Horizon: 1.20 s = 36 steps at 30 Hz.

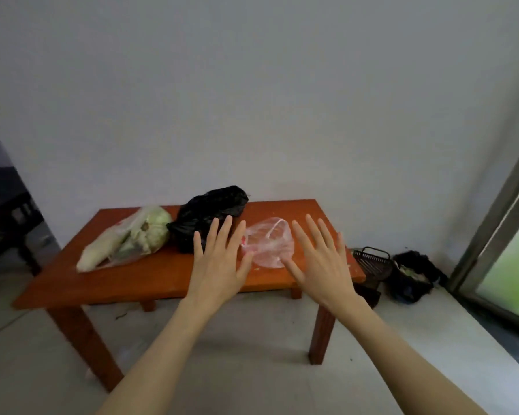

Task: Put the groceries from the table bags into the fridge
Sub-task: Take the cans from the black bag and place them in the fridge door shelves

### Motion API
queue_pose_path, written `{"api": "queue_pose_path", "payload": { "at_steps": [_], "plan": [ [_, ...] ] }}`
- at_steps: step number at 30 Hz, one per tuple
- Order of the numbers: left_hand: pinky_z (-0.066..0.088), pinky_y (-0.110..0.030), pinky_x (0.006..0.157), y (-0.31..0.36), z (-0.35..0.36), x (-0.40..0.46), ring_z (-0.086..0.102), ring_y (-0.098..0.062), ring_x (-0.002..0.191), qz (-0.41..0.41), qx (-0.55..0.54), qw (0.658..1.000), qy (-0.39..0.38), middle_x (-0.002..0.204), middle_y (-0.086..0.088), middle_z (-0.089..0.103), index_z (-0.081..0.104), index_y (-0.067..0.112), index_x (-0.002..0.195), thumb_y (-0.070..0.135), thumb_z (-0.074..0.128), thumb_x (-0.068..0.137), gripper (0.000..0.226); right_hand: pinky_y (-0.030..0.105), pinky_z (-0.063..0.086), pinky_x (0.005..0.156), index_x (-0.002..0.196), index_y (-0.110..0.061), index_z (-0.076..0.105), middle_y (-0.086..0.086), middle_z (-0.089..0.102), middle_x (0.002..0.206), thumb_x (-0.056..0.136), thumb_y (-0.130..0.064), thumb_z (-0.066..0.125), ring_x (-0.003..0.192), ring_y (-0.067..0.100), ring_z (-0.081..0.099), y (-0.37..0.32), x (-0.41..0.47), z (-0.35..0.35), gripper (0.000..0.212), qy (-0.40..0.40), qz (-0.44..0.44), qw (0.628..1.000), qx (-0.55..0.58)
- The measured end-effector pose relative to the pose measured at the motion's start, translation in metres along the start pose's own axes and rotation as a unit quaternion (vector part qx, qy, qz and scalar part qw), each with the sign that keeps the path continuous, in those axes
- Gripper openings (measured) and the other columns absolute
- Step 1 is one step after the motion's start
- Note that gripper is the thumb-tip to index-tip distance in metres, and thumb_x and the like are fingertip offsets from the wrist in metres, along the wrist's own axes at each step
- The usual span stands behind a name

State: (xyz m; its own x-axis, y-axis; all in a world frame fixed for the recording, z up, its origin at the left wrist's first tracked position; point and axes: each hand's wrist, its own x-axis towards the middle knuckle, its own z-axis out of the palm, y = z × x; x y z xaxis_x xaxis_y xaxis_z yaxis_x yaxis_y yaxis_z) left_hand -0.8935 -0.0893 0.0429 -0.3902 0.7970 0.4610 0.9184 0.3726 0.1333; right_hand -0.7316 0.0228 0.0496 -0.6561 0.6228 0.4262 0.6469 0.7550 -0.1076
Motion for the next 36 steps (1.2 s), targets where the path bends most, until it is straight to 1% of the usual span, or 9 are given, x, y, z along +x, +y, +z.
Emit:
{"api": "queue_pose_path", "payload": {
  "at_steps": [3, 5, 8, 14, 20, 24, 28, 33, 36],
  "plan": [
    [0.001, -0.049, 0.114, -0.037, 0.028, 0.009, -0.002, -0.022, 0.145, -0.044, 0.004, 0.998, -0.038, 0.157, -0.003, 0.007, 0.013, 0.025, 0.148, 0.059, 0.003, 0.082, 0.075, 0.052, 0.004, 0.114, 0.148, -0.028, 0.015, 0.004, 0.009, 0.158, 0.087, -0.062, 0.024, 0.146, 0.024, 0.002, -0.015, 0.032, 0.046, 0.07, -0.026, -0.023, 0.998, 0.047],
    [0.001, -0.05, 0.115, -0.058, 0.046, 0.022, -0.006, -0.022, 0.145, -0.07, 0.003, 0.995, -0.07, 0.158, -0.003, 0.003, 0.01, 0.026, 0.148, 0.059, 0.011, 0.088, 0.068, 0.051, 0.003, 0.115, 0.148, -0.029, 0.013, 0.003, 0.007, 0.158, 0.091, -0.059, 0.031, 0.146, 0.023, -0.003, -0.019, 0.057, 0.072, 0.067, -0.048, -0.033, 0.997, 0.059],
    [-0.002, -0.047, 0.115, -0.084, 0.061, 0.051, -0.011, -0.021, 0.144, -0.09, 0.0, 0.99, -0.108, 0.158, -0.001, -0.003, 0.007, 0.026, 0.148, 0.05, 0.025, 0.096, 0.06, 0.05, -0.001, 0.116, 0.148, -0.029, 0.011, 0.002, 0.004, 0.158, 0.092, -0.059, 0.033, 0.146, 0.021, -0.004, -0.021, 0.1, 0.099, 0.067, -0.076, -0.033, 0.994, 0.068],
    [0.006, -0.046, 0.117, -0.14, 0.079, 0.108, -0.006, -0.02, 0.144, -0.106, -0.011, 0.988, -0.109, 0.158, -0.001, 0.004, 0.012, 0.025, 0.148, 0.048, 0.027, 0.096, 0.059, 0.045, -0.005, 0.114, 0.149, -0.03, 0.004, -0.001, -0.001, 0.159, 0.091, -0.063, 0.026, 0.145, 0.018, -0.005, -0.029, 0.174, 0.141, 0.069, -0.097, -0.047, 0.992, 0.069],
    [0.002, -0.042, 0.117, -0.18, 0.119, 0.152, -0.012, -0.015, 0.143, -0.135, -0.117, 0.958, -0.225, 0.157, 0.005, -0.002, 0.014, 0.029, 0.148, 0.054, 0.032, 0.094, 0.062, 0.044, -0.008, 0.113, 0.148, -0.031, 0.0, -0.002, -0.003, 0.158, 0.092, -0.063, 0.021, 0.145, 0.019, -0.008, -0.033, 0.231, 0.199, 0.069, -0.136, -0.065, 0.987, 0.063],
    [0.004, -0.043, 0.118, -0.223, 0.15, 0.191, -0.009, -0.014, 0.144, -0.126, -0.129, 0.958, -0.222, 0.157, 0.006, 0.001, 0.015, 0.029, 0.148, 0.053, 0.03, 0.094, 0.06, 0.046, -0.008, 0.114, 0.149, -0.03, -0.001, -0.001, -0.003, 0.158, 0.091, -0.064, 0.018, 0.145, 0.02, -0.008, -0.043, 0.278, 0.237, 0.069, -0.146, -0.063, 0.986, 0.057],
    [0.008, -0.041, 0.118, -0.276, 0.19, 0.242, -0.002, -0.015, 0.144, -0.117, -0.134, 0.963, -0.202, 0.157, 0.003, 0.008, 0.019, 0.026, 0.147, 0.049, 0.03, 0.096, 0.057, 0.044, -0.009, 0.114, 0.149, -0.028, 0.003, 0.0, -0.002, 0.158, 0.093, -0.059, 0.025, 0.145, 0.019, -0.008, -0.058, 0.331, 0.28, 0.067, -0.154, -0.047, 0.985, 0.061],
    [0.014, -0.038, 0.117, -0.328, 0.242, 0.299, 0.008, -0.018, 0.144, -0.08, -0.141, 0.958, -0.236, 0.155, -0.001, 0.018, 0.027, 0.021, 0.145, 0.037, 0.035, 0.098, 0.05, 0.043, -0.006, 0.115, 0.149, -0.027, 0.008, 0.0, 0.005, 0.158, 0.073, -0.072, -0.005, 0.146, 0.018, -0.003, -0.078, 0.389, 0.336, 0.089, -0.168, -0.013, 0.983, 0.076],
    [0.011, -0.038, 0.117, -0.344, 0.273, 0.327, 0.011, -0.019, 0.144, -0.065, -0.132, 0.959, -0.241, 0.152, -0.002, 0.027, 0.034, 0.019, 0.142, 0.033, 0.035, 0.099, 0.045, 0.041, -0.008, 0.114, 0.149, -0.026, 0.011, 0.0, 0.008, 0.158, 0.069, -0.076, -0.019, 0.146, 0.018, -0.001, -0.082, 0.414, 0.36, 0.1, -0.185, -0.015, 0.98, 0.075]
  ]
}}
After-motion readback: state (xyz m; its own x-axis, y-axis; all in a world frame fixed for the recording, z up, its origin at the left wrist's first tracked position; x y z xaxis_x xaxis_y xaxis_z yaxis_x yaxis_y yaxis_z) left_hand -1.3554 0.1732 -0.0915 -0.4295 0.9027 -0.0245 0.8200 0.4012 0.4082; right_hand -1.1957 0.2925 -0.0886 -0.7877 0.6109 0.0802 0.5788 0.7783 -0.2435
